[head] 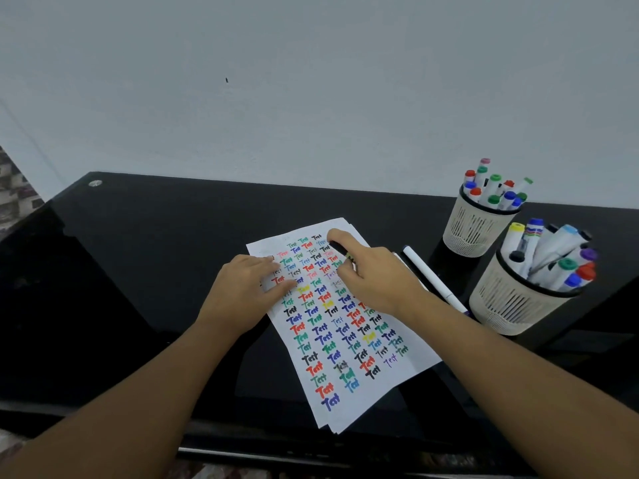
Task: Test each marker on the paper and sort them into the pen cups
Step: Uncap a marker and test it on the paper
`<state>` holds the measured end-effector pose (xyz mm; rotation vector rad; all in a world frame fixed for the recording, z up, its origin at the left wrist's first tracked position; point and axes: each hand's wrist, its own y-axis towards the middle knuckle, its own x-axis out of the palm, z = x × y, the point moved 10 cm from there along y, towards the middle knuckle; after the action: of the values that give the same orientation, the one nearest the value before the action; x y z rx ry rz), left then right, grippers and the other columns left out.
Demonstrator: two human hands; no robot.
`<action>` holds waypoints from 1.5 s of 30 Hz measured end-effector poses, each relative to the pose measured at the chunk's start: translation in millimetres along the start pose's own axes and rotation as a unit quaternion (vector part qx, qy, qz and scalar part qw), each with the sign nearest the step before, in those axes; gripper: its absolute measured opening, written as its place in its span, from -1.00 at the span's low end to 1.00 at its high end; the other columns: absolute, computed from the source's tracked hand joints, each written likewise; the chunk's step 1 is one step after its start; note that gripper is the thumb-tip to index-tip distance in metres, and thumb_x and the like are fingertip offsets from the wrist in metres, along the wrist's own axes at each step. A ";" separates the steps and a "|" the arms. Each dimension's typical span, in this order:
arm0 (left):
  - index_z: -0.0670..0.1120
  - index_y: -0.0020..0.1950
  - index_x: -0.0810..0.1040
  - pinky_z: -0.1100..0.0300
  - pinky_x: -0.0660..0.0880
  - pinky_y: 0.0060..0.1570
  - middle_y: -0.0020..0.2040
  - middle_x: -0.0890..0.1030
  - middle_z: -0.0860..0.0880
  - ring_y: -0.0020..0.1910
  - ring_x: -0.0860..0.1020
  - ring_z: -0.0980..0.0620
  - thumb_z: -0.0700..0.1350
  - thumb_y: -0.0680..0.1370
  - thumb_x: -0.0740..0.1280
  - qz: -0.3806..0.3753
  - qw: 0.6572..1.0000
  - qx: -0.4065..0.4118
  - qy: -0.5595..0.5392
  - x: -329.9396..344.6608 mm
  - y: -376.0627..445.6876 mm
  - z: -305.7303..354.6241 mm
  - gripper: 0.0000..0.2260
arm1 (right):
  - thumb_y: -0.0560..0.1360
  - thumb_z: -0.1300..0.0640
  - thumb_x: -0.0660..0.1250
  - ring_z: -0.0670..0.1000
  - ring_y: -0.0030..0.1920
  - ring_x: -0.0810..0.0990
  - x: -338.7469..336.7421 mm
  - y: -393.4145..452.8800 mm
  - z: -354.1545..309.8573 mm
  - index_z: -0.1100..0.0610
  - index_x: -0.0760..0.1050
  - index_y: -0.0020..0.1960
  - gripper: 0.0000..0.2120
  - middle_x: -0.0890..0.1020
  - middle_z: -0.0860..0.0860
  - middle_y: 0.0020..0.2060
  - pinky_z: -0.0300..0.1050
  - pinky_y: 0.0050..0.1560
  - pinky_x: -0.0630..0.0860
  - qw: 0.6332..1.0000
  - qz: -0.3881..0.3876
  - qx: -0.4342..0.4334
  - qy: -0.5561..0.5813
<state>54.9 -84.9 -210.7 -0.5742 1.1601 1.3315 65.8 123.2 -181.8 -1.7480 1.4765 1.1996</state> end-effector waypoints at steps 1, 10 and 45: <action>-0.01 0.37 0.60 0.06 0.40 0.33 0.38 0.57 0.06 0.35 0.44 0.08 0.35 0.52 0.31 0.000 1.000 0.000 0.000 0.0 0.1 0.1 -0.42 | 0.70 0.02 0.10 -0.07 -0.50 0.48 -1.2 -2.0 3.6 -0.24 0.19 0.48 -0.62 0.51 -0.05 -0.44 -0.11 -0.48 0.43 1.000 0.009 0.006 0.000; -0.03 0.34 0.62 0.08 0.41 0.31 0.35 0.59 0.05 0.34 0.45 0.08 0.32 0.51 0.36 0.011 1.000 0.000 -0.011 -0.3 -0.2 -0.5 -0.45 | 0.75 -0.02 0.01 0.00 -0.01 0.51 -22.9 -25.3 31.3 -0.17 0.02 0.64 -0.52 0.58 -0.10 -0.07 0.07 0.26 0.34 0.965 0.060 0.028 -0.252; 0.20 0.59 0.27 -0.09 0.14 0.55 0.59 0.26 0.04 0.56 0.16 -0.01 0.64 0.38 0.09 -0.090 0.994 -0.058 0.032 7.3 -63.0 18.1 -0.11 | 0.74 -0.11 0.08 0.11 0.45 0.35 14.1 -52.0 34.5 0.13 0.29 0.54 -0.53 0.39 0.09 0.43 0.01 0.41 0.39 0.988 -0.071 0.063 -0.122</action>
<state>118.4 -79.7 -227.8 -0.7919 1.0604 1.2389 106.1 158.6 -216.7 -1.5332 1.2358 1.1736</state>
